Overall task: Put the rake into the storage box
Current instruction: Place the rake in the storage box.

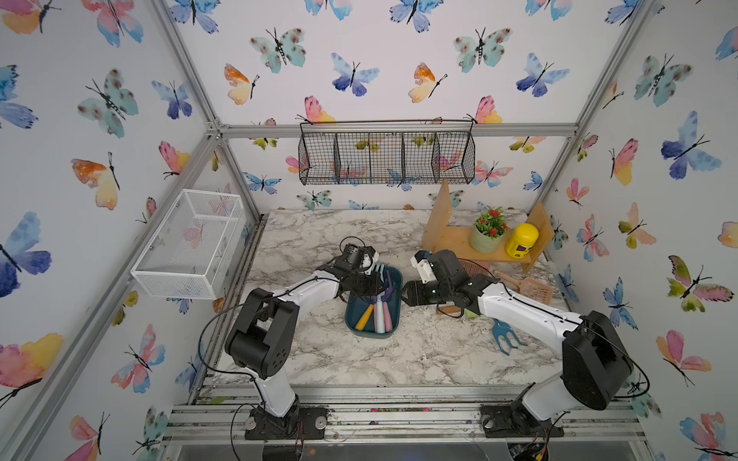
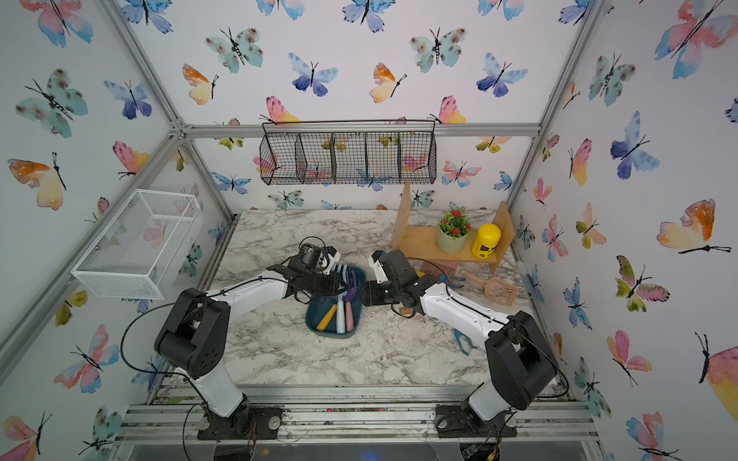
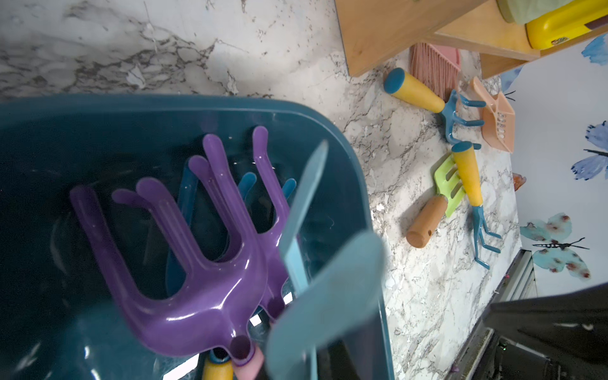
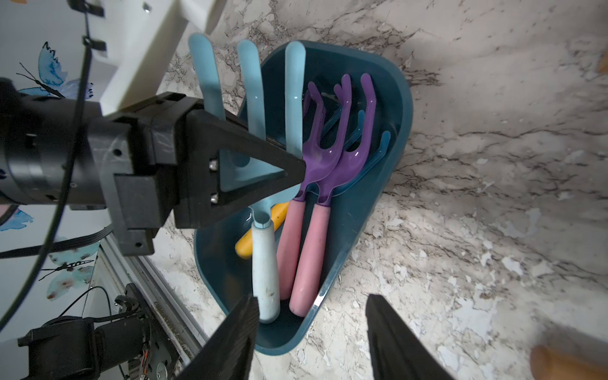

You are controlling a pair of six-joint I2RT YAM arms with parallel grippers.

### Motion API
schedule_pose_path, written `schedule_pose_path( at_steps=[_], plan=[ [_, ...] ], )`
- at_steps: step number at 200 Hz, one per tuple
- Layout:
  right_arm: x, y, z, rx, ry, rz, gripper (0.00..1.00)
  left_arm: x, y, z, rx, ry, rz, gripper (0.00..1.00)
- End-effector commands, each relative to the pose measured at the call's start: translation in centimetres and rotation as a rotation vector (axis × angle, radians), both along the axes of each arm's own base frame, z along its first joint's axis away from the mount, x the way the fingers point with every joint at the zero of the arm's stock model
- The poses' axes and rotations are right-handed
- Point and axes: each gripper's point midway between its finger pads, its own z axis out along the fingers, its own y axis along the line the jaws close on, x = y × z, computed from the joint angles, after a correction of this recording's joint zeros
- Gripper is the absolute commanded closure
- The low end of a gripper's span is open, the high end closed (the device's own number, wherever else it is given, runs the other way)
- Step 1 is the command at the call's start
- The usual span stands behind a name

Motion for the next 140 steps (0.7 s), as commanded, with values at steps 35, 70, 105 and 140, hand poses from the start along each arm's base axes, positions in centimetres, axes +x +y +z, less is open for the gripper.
schedule_pose_path(
  at_steps=[35, 70, 105, 140],
  plan=[
    [0.8, -0.9, -0.5, -0.048, -0.006, -0.058, 0.43, 0.0, 0.7, -1.2, 0.071, 0.046, 0.024, 0.17],
    [1.9, -3.4, -1.0, -0.141, -0.033, -0.187, 0.41, 1.4, 3.4, -1.2, 0.222, 0.026, 0.156, 0.19],
    [3.4, -8.9, -1.6, -0.299, -0.057, -0.431, 0.37, 2.8, 6.9, -0.2, 0.387, -0.035, 0.287, 0.20],
    [3.7, -15.9, -3.3, -0.365, 0.051, -0.664, 0.35, 3.1, 6.8, 1.8, 0.334, -0.106, 0.309, 0.20]
  ],
)
